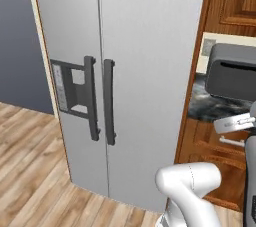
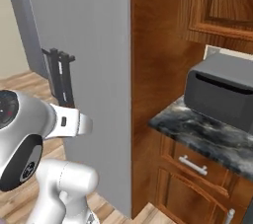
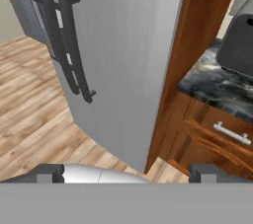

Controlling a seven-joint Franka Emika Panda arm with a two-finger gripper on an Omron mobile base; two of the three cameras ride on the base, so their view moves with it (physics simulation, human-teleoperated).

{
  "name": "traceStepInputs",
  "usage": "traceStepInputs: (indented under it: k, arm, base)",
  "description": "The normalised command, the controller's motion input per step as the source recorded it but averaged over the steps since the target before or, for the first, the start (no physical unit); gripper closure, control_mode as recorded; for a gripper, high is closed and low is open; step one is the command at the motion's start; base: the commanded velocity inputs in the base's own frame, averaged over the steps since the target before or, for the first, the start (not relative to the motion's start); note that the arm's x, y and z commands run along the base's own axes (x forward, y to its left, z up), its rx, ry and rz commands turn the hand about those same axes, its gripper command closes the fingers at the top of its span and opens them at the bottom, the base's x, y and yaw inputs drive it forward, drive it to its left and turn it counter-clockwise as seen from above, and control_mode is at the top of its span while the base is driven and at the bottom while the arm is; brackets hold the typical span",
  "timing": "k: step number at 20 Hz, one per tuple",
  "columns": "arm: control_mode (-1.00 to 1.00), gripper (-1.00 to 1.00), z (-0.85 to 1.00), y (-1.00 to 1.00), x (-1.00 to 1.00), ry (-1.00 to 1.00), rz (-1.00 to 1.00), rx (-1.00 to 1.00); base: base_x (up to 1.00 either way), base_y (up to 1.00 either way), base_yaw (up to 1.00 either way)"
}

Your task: Retrieve the steak from the fridge and place it on the saucepan with marinade on the stove.

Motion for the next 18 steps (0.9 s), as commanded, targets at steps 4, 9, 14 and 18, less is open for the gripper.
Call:
traceStepInputs:
  k: [4, 9, 14, 18]
  arm:
    - [1.00, -1.00, 0.00, 0.00, 0.00, 0.00, 0.00, 0.00]
    - [1.00, -1.00, 0.00, 0.00, 0.00, 0.00, 0.00, 0.00]
    - [1.00, -1.00, 0.00, 0.00, 0.00, 0.00, 0.00, 0.00]
    - [1.00, -1.00, 0.00, 0.00, 0.00, 0.00, 0.00, 0.00]
  base:
    - [0.00, 0.54, -0.33]
    - [0.00, 0.73, -0.27]
    - [0.00, 0.91, -0.19]
    - [-0.13, 0.91, -0.12]
